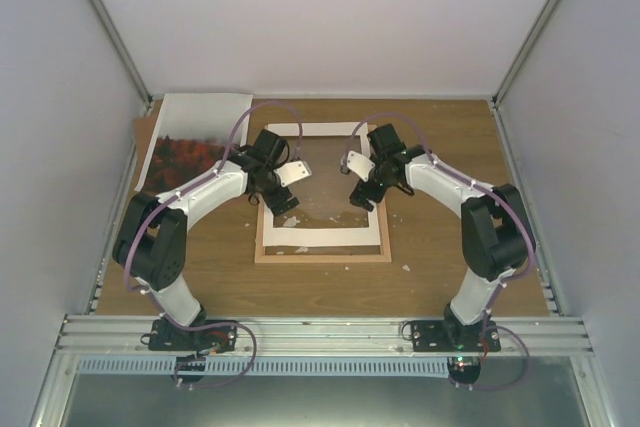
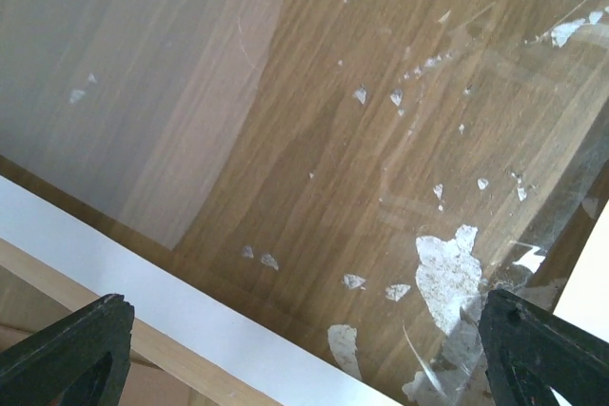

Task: Put the photo into the frame
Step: Move the photo frame to the center of the board, then adjust the photo frame item on the photo frame.

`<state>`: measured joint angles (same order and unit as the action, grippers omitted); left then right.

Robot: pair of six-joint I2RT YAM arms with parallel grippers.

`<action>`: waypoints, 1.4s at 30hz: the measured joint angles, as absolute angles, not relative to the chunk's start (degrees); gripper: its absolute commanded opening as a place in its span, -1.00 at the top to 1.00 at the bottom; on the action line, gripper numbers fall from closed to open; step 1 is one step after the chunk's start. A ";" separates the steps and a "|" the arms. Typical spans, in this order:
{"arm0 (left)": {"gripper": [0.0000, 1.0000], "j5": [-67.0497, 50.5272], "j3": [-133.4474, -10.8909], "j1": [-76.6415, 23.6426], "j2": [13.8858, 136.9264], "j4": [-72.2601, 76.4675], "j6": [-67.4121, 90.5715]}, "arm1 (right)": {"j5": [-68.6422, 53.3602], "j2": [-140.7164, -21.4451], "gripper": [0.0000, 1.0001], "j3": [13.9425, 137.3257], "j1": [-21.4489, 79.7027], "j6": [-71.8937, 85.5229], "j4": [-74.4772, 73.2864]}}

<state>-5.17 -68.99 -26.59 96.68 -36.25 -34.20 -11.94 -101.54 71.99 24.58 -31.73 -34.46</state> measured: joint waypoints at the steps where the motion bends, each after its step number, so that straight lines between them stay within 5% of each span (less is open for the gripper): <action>1: -0.98 -5.28 -68.73 -26.57 96.68 -36.42 -34.20 | -11.42 -101.19 -0.99 71.29 25.02 -32.34 -34.44; 42: -0.98 -5.98 -68.34 -26.46 96.71 -36.69 -34.13 | -2.66 -96.53 -0.99 59.51 30.04 -39.20 -33.01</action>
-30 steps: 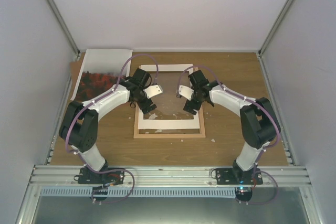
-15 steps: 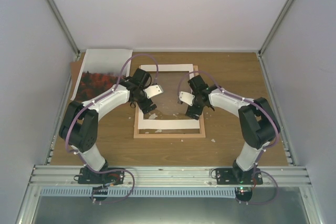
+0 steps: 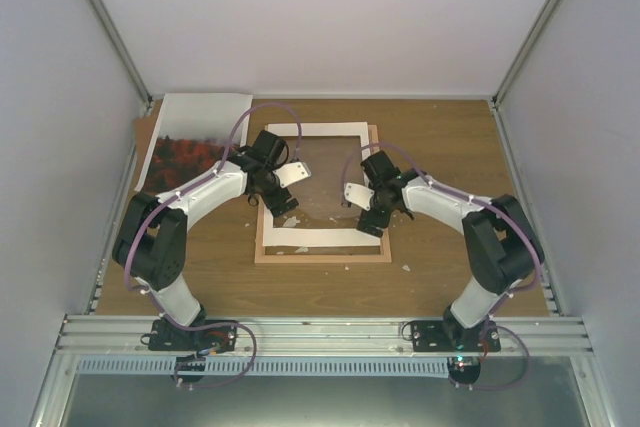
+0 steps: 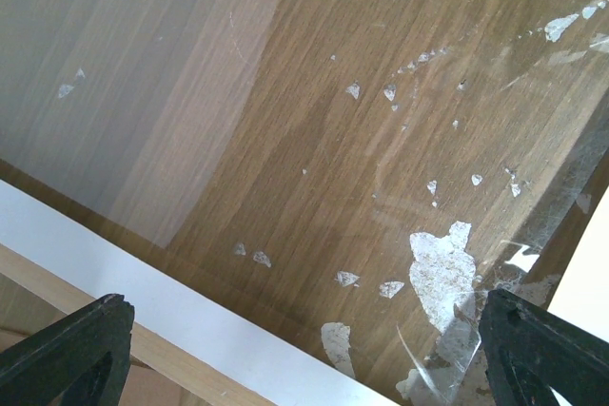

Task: Put the photo into the frame
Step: Adjust the photo frame item on the photo frame.

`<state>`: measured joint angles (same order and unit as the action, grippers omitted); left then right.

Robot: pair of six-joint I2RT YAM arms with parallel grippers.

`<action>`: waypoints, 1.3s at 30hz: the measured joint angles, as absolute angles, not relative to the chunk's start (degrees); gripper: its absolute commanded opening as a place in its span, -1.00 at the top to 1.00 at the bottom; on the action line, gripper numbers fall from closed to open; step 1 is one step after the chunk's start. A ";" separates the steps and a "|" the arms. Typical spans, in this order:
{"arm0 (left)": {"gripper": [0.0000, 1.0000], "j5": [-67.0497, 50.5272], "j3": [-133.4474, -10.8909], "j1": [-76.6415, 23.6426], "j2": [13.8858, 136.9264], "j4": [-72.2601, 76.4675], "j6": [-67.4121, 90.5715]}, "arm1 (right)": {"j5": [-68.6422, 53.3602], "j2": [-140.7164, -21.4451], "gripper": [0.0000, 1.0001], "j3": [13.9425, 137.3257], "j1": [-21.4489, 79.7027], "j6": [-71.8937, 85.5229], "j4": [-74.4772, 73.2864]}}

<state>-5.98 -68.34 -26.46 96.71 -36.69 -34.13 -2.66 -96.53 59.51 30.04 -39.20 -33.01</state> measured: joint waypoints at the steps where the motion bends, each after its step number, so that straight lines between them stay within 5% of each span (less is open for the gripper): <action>1: -0.98 -5.98 -68.34 -26.46 96.71 -36.69 -34.13 | -2.66 -96.18 -0.99 59.02 30.15 -39.22 -33.12; 39: -0.98 -2.35 -56.60 -26.96 94.04 -35.16 -39.16 | -10.04 -87.42 -0.99 56.66 33.15 -35.83 -40.53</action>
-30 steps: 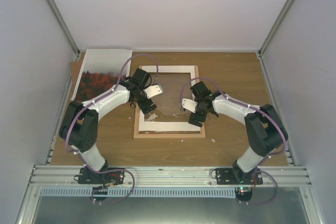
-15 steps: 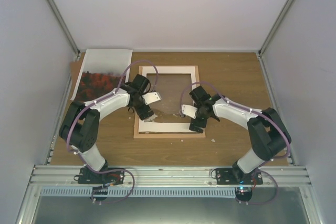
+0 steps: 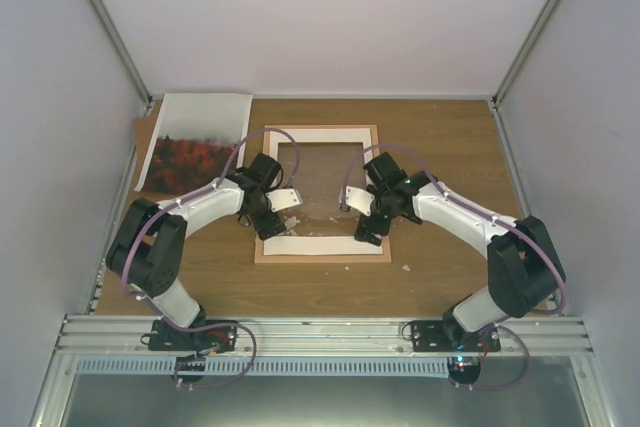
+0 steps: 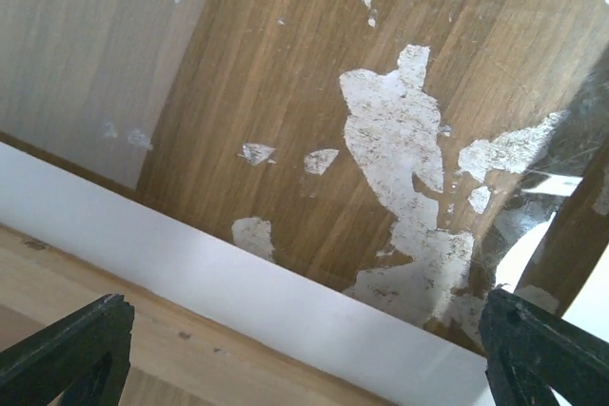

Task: Put the photo into the frame
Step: Adjust the photo frame item on the photo frame.

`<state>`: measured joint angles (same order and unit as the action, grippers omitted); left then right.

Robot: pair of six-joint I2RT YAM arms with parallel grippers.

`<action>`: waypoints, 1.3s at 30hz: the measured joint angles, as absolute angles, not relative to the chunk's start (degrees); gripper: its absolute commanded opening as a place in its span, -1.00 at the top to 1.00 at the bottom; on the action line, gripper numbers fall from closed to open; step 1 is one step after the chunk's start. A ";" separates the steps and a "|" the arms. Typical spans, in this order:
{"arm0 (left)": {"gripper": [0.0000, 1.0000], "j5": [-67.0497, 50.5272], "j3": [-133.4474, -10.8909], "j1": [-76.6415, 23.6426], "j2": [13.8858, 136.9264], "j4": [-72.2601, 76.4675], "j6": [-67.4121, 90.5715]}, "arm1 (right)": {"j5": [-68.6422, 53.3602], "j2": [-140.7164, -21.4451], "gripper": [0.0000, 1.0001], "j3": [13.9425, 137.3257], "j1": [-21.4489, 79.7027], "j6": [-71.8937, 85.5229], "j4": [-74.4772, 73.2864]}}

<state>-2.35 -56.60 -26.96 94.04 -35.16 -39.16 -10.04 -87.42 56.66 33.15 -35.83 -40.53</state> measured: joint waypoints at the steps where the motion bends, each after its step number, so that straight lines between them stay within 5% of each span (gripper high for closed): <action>1: -0.98 -2.26 -56.64 -26.96 93.84 -35.20 -39.18 | -10.72 -87.15 -0.99 57.58 32.91 -35.44 -40.69; 16: -0.98 -12.95 -74.85 -19.38 92.60 -38.06 -30.02 | -18.85 -97.65 -0.99 82.74 16.14 -24.08 -37.82; 27: -0.98 -10.37 -91.70 -15.11 110.83 -29.61 -21.12 | -7.16 -122.98 -0.99 103.07 14.13 -18.13 -30.94; 39: -0.98 -3.64 -110.61 -15.05 130.61 -26.22 -15.97 | -1.85 -134.06 -0.99 114.54 13.58 -16.38 -25.96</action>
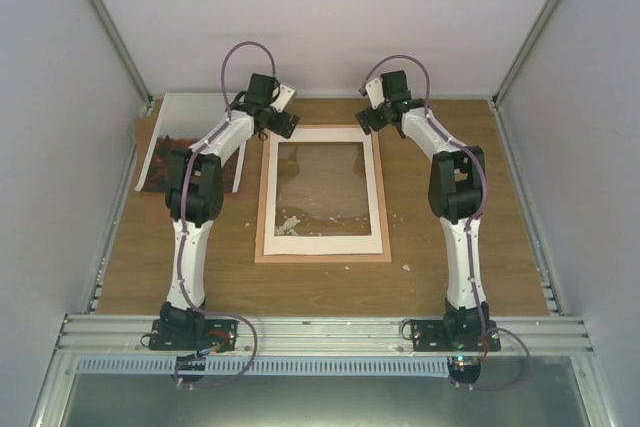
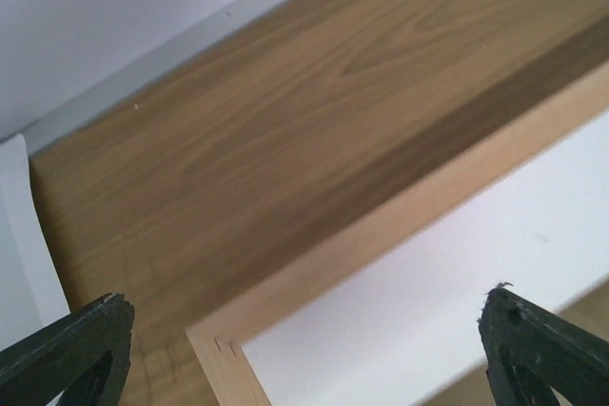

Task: Put the photo into the frame
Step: Adjust the photo frame item on the photo frame.

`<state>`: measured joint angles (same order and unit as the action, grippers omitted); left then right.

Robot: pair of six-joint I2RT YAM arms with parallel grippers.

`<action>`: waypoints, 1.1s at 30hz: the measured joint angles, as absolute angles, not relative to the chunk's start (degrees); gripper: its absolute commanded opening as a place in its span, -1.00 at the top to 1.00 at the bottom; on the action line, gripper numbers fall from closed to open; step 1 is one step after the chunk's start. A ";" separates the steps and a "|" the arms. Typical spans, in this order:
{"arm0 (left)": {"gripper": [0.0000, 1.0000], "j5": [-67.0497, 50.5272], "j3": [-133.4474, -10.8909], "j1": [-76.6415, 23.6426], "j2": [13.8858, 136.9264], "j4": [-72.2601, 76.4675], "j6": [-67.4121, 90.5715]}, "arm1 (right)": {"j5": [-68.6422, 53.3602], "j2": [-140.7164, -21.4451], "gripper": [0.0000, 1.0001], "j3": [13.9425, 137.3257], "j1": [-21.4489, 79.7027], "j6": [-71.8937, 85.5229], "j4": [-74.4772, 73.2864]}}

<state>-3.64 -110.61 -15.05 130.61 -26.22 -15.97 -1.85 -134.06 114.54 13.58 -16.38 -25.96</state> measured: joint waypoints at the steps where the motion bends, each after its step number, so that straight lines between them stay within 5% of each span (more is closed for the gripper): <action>1: -0.98 -3.31 -112.20 -15.00 131.79 -26.30 -15.84 | -1.72 -134.98 -0.99 115.70 13.58 -16.25 -25.67; 14: -0.98 -1.15 -119.11 -14.98 138.93 -25.89 -15.40 | -1.39 -140.92 -0.99 118.85 13.58 -16.25 -24.77; 33: -0.98 -1.15 -114.08 -14.94 138.85 -24.05 -16.08 | -2.07 -137.23 -0.99 109.75 13.43 -17.65 -18.98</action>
